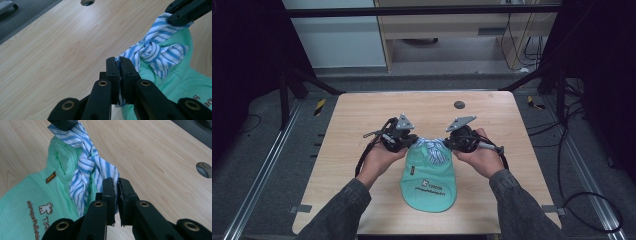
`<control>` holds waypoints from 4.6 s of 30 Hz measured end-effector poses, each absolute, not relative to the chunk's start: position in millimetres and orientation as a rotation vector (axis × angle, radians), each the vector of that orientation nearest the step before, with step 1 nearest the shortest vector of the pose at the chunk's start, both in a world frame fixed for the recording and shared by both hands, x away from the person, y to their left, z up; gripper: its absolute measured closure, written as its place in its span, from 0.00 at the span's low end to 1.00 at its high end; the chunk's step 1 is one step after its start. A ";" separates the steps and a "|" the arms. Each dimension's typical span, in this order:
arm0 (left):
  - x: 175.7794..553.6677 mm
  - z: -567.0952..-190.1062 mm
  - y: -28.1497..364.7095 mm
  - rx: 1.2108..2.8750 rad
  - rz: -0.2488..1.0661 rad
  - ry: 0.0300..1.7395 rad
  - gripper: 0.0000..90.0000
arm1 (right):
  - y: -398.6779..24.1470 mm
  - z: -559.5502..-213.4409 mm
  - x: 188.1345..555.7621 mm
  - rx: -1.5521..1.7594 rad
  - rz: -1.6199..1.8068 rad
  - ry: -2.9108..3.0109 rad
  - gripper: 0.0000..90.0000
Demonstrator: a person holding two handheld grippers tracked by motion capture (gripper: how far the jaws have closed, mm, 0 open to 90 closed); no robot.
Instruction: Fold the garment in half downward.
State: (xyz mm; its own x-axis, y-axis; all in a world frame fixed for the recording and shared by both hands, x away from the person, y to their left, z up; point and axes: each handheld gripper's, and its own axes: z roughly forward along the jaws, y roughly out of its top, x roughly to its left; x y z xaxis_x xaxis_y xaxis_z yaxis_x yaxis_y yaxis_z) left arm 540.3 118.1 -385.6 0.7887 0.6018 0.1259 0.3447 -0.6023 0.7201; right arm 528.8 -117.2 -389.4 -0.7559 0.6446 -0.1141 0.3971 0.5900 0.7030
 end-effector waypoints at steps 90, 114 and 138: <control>508.1 -409.9 122.0 2.237 0.551 0.641 0.96 | -109.6 -405.2 511.4 0.693 0.896 2.474 0.94; 478.5 -436.4 121.2 2.230 0.471 0.615 0.96 | -115.9 -430.6 488.8 0.638 0.867 2.512 0.94; 465.4 -455.3 122.9 2.208 0.449 0.617 0.95 | -117.1 -443.4 472.4 0.597 0.860 2.552 0.92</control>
State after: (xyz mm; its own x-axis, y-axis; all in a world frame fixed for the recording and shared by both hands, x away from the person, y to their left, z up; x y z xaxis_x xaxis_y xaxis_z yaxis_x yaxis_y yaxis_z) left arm 465.4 122.9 -455.3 0.8193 0.5612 0.1174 0.2838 -0.5750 0.7674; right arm 472.4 -117.1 -443.4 -0.8372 0.5023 -0.2162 0.2691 0.7226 0.6367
